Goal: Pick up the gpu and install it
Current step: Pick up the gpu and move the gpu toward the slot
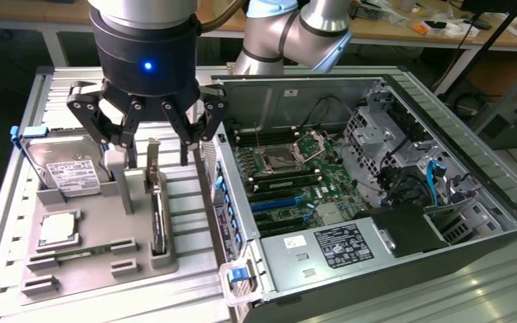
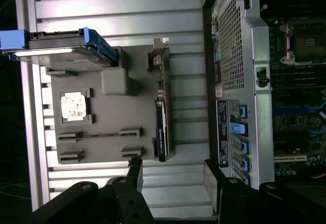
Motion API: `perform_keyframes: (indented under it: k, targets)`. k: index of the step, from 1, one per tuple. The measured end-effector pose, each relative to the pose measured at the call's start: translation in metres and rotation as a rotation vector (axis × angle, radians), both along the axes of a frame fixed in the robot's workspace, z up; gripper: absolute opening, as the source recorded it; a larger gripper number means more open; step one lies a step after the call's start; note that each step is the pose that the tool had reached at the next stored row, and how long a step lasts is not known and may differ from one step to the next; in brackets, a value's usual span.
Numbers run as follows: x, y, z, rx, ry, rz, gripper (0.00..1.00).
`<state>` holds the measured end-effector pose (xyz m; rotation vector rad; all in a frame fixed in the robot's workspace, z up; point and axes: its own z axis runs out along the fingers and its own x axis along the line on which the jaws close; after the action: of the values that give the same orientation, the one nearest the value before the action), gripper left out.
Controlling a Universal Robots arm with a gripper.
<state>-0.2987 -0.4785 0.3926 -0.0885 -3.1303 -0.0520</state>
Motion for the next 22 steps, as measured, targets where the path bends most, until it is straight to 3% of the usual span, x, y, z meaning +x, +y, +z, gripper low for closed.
perform_keyframes:
  k: [11, 22]
  targets:
    - [0.0, -0.0004, -0.0046, 0.0001, -0.0001, 0.0, 0.6]
    - [0.0, -0.004, -0.0108, 0.0, -0.0006, 0.0, 0.6]
